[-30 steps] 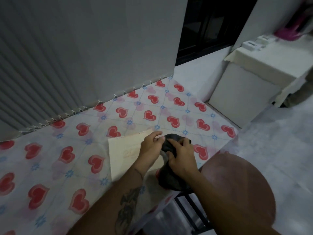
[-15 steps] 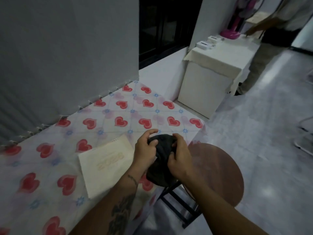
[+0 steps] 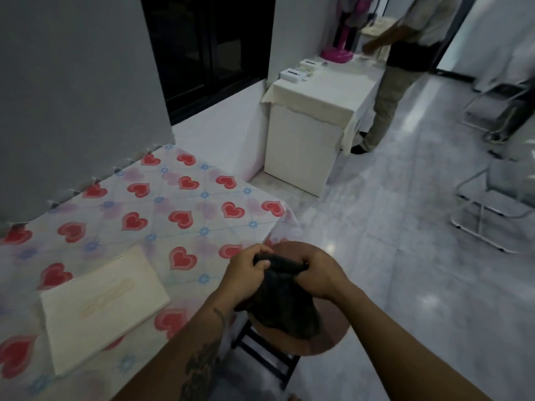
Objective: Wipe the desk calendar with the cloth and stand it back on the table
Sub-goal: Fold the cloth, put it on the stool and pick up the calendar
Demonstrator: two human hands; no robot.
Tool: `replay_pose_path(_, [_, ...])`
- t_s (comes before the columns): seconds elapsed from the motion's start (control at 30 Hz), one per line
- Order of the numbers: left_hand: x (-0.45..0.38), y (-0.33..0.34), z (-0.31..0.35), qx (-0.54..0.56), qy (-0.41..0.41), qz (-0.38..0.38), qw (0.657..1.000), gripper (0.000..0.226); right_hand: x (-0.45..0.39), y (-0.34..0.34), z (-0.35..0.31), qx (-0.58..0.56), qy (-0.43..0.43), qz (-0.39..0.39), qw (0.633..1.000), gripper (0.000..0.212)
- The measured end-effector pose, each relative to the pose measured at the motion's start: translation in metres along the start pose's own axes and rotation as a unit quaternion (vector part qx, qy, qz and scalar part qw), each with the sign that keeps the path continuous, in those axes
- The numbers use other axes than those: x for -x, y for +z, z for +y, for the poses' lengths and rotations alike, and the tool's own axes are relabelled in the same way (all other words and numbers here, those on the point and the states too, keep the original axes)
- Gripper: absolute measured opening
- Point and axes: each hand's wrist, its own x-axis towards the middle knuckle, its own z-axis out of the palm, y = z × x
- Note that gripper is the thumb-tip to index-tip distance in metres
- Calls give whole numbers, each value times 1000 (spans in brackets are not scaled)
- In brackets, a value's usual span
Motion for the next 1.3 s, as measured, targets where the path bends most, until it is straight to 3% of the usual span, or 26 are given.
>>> replay_pose_path(0.1, [-11,31,-6,-30,-40,-33,998,27,-15,-17,37,8,56,-80,995,23])
replay_pose_path(0.2, [-27,57,-11,-37,-70,-27,997,25,-36,-25,64,3,69,-110,991,19])
replay_pose_path(0.33, [-44,84,-21,-86,-80,71,991,30,-59,-17,90,39,25,-17,999,21])
replay_pose_path(0.4, [-46,93,-30,-168,-28,105,980,38,-64,-7,99,38,12,18,999,35])
replay_pose_path(0.5, [-42,105,-41,-315,15,40,948,42,-69,12,112,93,-15,-13,995,41])
replay_pose_path(0.6, [-34,116,-54,-404,-2,-60,913,49,-69,27,125,125,-28,-97,987,54])
replay_pose_path(0.73, [-30,116,-56,-429,23,-64,901,49,-67,32,128,156,-34,-130,979,71])
replay_pose_path(0.9, [-32,90,-33,-322,-27,-49,945,42,-65,12,110,95,-48,-117,987,56])
replay_pose_path(1.0, [-22,54,-18,-231,-76,18,970,37,-68,-2,84,92,-79,-95,988,44])
replay_pose_path(1.13, [4,-7,-8,-153,-119,115,974,35,-75,-2,23,67,-143,-86,984,33])
replay_pose_path(1.3, [45,-91,-16,-108,-140,238,955,36,-79,31,-67,61,-181,-128,973,53])
